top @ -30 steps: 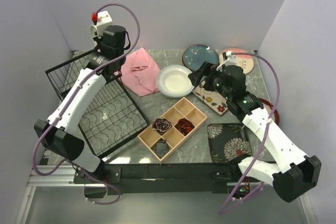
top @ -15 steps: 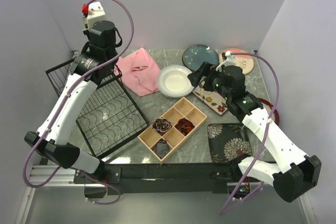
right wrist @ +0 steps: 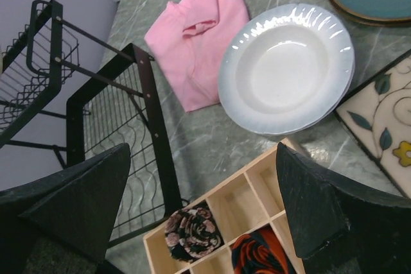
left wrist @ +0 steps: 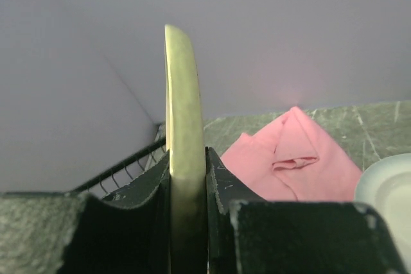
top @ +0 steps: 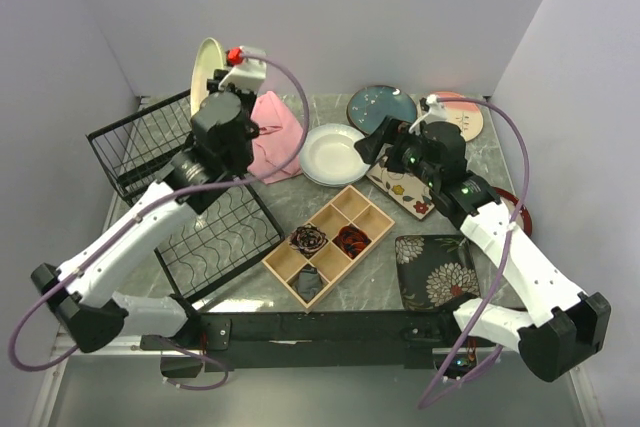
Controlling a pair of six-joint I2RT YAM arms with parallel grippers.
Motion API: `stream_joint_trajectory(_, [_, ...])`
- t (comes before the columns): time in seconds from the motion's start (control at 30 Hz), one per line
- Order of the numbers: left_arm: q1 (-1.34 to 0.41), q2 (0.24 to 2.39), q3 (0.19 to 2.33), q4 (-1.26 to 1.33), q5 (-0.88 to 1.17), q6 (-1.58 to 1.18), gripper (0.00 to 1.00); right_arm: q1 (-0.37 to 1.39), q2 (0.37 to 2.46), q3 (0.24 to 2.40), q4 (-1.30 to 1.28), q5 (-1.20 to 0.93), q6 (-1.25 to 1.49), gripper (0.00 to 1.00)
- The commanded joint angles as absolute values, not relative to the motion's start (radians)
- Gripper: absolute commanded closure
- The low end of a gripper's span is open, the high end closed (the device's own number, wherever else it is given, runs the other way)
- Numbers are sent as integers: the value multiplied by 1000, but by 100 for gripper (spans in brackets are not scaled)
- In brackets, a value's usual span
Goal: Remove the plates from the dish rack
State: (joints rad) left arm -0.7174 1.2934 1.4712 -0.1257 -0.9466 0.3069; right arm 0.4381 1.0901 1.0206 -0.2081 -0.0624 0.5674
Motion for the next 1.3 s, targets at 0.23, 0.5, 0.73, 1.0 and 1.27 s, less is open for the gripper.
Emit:
stream_joint_trajectory(0.23, [-830,1003,1203,320,-473,725,99,230,1127,1241,-258,-328,690,0])
stream_joint_trajectory(0.5, [-925,991,1014,476,-411,928,99,160,1111,1262,-270,-402,693,0])
stream_joint_trajectory(0.73, [-1097,1110,881,702,-547,1222,99,143,1121,1236,-210,-520,739,0])
stream_joint_trajectory(1.0, [-1198,1193,805,801,-606,1344,99,147,1123,1187,-195,-594,752,0])
stream_joint_trajectory(1.27, [-1269,1334,767,974,-630,1437,99,181,1172,1149,-164,-640,790,0])
